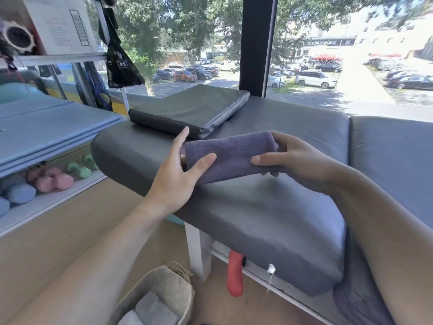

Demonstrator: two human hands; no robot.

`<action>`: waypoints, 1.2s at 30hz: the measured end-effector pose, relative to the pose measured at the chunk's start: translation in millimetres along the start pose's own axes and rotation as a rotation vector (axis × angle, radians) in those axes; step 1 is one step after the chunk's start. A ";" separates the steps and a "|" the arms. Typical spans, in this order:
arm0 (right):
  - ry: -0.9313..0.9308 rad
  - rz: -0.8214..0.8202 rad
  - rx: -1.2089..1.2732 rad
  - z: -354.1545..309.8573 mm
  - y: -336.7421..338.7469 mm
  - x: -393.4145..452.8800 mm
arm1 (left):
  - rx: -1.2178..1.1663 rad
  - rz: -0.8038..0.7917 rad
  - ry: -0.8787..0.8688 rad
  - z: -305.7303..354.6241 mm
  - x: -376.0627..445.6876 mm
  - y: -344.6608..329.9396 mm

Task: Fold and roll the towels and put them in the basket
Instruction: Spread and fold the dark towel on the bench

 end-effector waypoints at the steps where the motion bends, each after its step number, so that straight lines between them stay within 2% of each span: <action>1: -0.025 0.019 -0.024 0.1 0.7 0.0 | 0.006 -0.005 0.006 0.2 1.1 -0.2; 3: -0.122 0.035 -0.206 3.8 1.3 -0.7 | 0.092 -0.032 -0.045 1.5 0.5 -1.9; 5: -0.221 0.038 -0.407 8.0 0.5 -2.0 | 0.212 -0.038 -0.183 3.4 -2.0 -3.2; 7: -0.256 0.062 -0.547 9.8 1.2 -2.2 | 0.340 -0.067 -0.370 6.7 -4.9 -6.6; 9: -0.242 0.116 -0.683 7.2 4.3 -1.3 | 0.413 -0.116 -0.473 4.4 -4.9 -11.8; 12: -0.052 0.217 -0.706 -7.4 6.9 -4.2 | 0.406 -0.144 -0.432 0.8 -1.7 -13.8; 14: 0.136 0.124 -0.733 -19.8 0.0 -8.3 | 0.436 -0.151 -0.400 0.8 -0.1 -12.6; 16: 0.222 -0.047 -0.761 -25.1 -12.7 -12.1 | 0.454 -0.172 -0.377 0.6 1.3 -11.3; 18: 0.239 -0.171 -0.819 -18.4 -23.6 -11.3 | 0.461 -0.203 -0.358 0.6 1.8 -11.9; 19: 0.232 -0.183 -0.830 -13.5 -26.5 -9.6 | 0.462 -0.214 -0.347 1.1 1.7 -12.7; 29: 0.303 0.042 -0.819 -11.6 -19.8 -5.8 | 0.329 -0.135 -0.328 10.6 3.6 -8.5; 33: 0.269 0.119 -0.661 -23.9 -11.2 -10.8 | 0.099 -0.216 -0.223 18.0 1.8 -3.8; 36: 0.191 0.064 -0.488 -23.1 -1.4 -11.0 | -0.037 -0.317 -0.167 19.5 0.9 -1.9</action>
Point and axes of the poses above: each hand's wrist, its own x-axis towards the middle knuckle, its own y-axis out of the back of the hand, z = x × y, the point moved 4 cm from there along x, towards the middle knuckle, and after that the axes turned 4 degrees about y, right-handed, at the moved point
